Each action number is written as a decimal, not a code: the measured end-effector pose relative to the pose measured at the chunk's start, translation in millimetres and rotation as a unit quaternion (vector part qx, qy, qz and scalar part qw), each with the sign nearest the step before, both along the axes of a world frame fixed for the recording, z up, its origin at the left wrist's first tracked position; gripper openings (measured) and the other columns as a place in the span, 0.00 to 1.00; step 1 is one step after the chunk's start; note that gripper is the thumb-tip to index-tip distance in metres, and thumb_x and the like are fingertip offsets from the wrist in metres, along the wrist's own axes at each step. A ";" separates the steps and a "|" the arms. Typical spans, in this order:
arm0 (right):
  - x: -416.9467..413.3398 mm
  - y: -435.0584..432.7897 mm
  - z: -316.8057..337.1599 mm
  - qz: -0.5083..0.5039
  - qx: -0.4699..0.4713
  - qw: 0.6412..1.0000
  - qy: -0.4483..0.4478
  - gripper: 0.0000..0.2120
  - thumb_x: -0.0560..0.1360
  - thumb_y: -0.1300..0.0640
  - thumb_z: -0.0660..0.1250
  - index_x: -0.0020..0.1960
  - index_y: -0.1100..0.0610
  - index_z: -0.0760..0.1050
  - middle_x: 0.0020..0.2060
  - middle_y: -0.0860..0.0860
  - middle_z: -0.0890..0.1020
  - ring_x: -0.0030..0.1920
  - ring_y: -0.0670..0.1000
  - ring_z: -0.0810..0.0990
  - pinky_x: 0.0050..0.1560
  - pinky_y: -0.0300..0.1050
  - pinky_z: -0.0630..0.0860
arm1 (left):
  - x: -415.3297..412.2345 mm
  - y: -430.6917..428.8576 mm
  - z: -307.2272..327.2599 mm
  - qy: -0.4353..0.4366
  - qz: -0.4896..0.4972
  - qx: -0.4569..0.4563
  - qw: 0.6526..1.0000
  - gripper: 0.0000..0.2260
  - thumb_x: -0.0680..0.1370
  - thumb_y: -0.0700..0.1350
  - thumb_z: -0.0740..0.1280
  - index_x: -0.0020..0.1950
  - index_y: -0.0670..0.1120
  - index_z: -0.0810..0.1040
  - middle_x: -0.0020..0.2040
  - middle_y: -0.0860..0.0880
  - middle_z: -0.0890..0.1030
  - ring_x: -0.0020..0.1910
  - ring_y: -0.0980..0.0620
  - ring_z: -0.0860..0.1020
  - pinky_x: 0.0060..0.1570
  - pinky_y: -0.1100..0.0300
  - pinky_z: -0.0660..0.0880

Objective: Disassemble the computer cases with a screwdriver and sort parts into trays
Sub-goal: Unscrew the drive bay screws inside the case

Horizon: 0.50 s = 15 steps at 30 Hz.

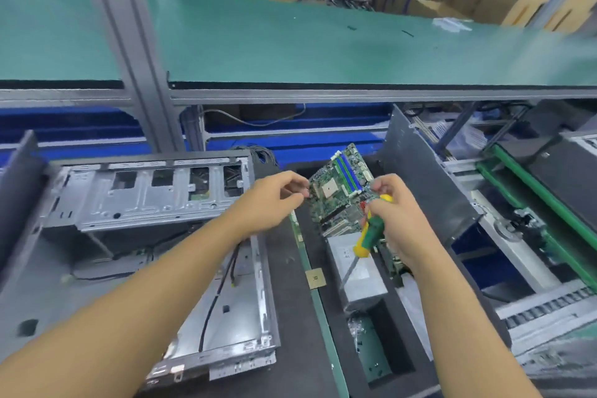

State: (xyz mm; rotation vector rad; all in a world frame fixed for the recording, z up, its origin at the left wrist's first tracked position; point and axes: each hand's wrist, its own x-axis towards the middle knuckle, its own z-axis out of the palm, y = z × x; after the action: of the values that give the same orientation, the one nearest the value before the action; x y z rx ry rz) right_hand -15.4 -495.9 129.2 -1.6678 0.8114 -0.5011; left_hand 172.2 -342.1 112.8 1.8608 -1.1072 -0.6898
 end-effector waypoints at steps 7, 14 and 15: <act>88.8 81.5 57.3 0.113 -0.023 0.984 -0.136 0.10 0.71 0.51 0.71 0.49 0.38 0.79 0.48 0.41 0.80 0.50 0.56 0.85 0.57 0.57 0.79 | 69.3 89.5 32.0 0.032 0.079 -0.074 0.994 0.06 0.81 0.43 0.67 0.53 0.53 0.82 0.49 0.55 0.86 0.51 0.56 0.83 0.48 0.63 0.78; 127.2 121.8 29.7 -0.005 -0.044 0.994 -0.104 0.07 0.74 0.45 0.74 0.47 0.47 0.84 0.34 0.42 0.79 0.36 0.43 0.75 0.42 0.43 0.74 | 104.9 153.6 -17.9 0.044 0.204 0.118 0.971 0.08 0.79 0.39 0.62 0.47 0.49 0.80 0.37 0.52 0.84 0.28 0.58 0.80 0.25 0.66 0.70; 129.4 123.0 26.1 -0.022 -0.068 0.993 -0.097 0.07 0.75 0.45 0.73 0.46 0.48 0.84 0.32 0.41 0.77 0.34 0.43 0.72 0.39 0.40 0.71 | 101.5 155.0 -26.6 0.057 0.204 0.131 0.969 0.08 0.79 0.39 0.63 0.47 0.49 0.80 0.37 0.51 0.84 0.28 0.57 0.80 0.25 0.66 0.71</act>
State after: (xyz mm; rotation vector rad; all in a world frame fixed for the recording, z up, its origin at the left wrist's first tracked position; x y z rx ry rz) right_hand 114.0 -372.9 155.3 -1.6981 0.6840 -0.7511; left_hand 273.7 -187.1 86.2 2.1554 -0.5505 -0.7132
